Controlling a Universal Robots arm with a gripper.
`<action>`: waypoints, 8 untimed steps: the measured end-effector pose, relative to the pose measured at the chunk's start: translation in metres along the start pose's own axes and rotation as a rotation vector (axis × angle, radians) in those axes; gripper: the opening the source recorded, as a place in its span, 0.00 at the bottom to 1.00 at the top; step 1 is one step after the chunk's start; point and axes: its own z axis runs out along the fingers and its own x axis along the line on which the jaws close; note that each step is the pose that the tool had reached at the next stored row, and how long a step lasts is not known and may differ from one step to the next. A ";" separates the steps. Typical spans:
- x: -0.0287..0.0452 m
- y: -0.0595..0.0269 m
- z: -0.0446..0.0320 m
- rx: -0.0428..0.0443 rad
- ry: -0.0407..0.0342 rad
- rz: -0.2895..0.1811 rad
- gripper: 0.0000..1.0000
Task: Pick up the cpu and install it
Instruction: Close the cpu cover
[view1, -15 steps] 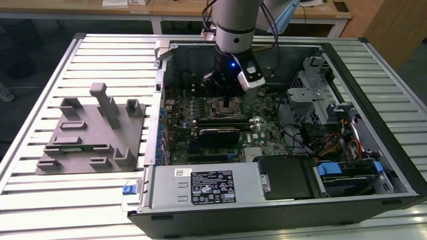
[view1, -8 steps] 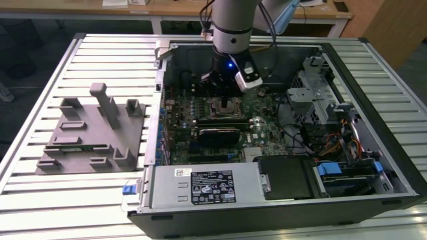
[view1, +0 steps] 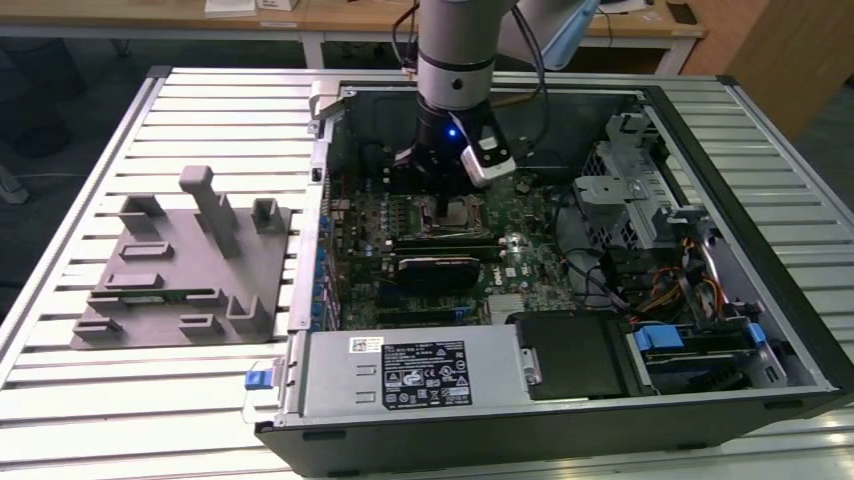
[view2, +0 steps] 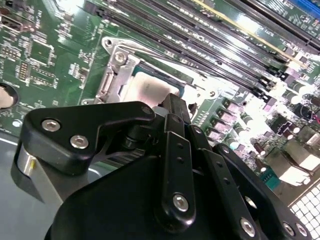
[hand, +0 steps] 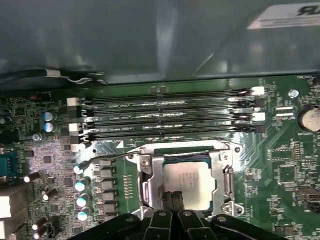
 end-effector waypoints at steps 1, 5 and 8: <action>0.0015 -0.0001 0.0004 0.0000 0.0000 0.000 0.11; 0.0063 -0.0004 0.0018 0.0000 0.0001 0.000 0.11; 0.0100 -0.0007 0.0030 0.0000 0.0001 0.000 0.11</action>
